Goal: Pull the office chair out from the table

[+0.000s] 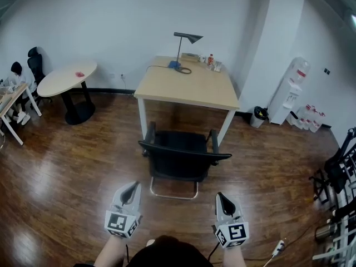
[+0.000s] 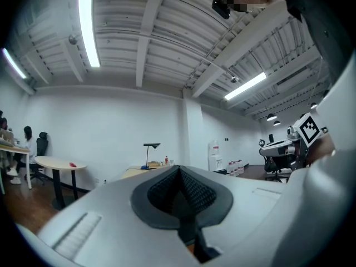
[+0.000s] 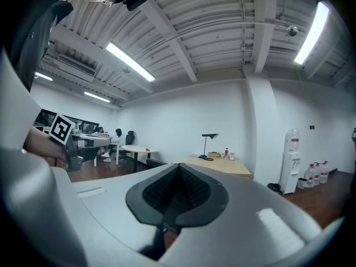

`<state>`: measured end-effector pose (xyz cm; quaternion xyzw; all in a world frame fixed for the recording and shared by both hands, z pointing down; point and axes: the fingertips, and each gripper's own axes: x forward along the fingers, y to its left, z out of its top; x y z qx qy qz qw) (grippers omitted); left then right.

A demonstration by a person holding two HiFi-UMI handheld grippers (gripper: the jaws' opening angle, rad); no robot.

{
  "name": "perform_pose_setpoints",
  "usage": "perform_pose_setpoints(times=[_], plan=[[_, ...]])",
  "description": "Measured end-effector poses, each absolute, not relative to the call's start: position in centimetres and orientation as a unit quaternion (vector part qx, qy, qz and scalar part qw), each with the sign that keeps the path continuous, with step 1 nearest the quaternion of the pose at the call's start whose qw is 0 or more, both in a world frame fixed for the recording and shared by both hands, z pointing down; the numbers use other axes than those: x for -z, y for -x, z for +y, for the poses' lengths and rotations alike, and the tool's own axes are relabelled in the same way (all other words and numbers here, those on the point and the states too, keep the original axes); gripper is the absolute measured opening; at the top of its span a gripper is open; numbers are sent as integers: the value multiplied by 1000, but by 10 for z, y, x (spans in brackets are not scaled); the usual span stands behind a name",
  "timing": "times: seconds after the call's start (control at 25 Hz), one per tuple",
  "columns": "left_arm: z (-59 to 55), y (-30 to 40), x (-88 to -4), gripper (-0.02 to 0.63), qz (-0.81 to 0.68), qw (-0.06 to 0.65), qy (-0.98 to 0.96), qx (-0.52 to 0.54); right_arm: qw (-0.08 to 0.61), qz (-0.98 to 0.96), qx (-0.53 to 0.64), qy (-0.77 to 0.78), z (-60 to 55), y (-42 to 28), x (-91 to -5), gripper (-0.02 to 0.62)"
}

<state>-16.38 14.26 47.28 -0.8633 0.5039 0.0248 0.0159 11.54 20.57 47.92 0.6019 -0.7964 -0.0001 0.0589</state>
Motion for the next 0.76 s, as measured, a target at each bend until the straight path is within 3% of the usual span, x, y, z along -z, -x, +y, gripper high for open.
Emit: perform_pose_setpoints(times=[0.76], plan=[[159,150,-479,2,524,5,851,-19,55,-811,-13,-582,206,-127,-490,11]])
